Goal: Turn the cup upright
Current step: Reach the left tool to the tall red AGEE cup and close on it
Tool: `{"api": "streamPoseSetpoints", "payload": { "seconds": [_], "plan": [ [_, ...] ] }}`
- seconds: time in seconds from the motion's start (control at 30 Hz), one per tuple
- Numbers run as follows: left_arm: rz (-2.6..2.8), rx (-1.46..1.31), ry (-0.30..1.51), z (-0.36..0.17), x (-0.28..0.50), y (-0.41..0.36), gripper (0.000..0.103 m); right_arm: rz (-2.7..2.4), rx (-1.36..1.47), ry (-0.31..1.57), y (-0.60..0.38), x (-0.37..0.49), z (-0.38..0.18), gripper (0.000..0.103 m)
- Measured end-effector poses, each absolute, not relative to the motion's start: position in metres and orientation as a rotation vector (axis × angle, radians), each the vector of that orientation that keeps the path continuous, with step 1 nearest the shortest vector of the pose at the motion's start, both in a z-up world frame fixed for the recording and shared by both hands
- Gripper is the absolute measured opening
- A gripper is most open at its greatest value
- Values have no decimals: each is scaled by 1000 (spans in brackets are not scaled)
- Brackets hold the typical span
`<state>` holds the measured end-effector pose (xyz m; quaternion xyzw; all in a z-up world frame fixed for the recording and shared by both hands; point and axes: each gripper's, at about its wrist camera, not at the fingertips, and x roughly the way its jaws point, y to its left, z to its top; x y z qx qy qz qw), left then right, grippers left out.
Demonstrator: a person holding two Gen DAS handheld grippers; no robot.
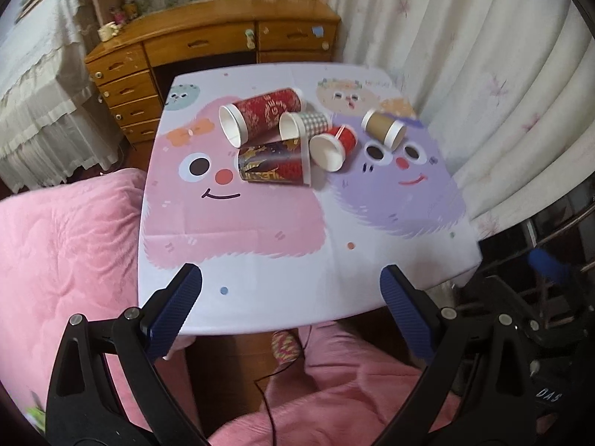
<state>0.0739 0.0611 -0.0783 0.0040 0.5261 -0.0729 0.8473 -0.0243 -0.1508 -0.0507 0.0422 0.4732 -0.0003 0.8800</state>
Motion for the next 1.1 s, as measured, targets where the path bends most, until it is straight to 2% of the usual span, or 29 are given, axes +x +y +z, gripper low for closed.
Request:
{"api": "streamPoseSetpoints", "payload": {
  "seconds": [0.1,0.3,0.67,0.87,1.1],
  "plan": [
    [-166,53,1177,-91,105,66,96,-15,-29,989,-143,-8,-64,102],
    [-166,198,1274,-113,173,72,96,56,-70,1022,-145,48,-93,102],
    [-239,531,1401,-155,350,61,96,80,-357,1013,-150,216,-158,102],
    [-384,735,1422,-198,426,34,96,94,-396,1063,-157,298,-198,102],
    [-445,880,1493,-261,481,18,96,138,-373,1143,-149,338,-232,102]
  ]
}}
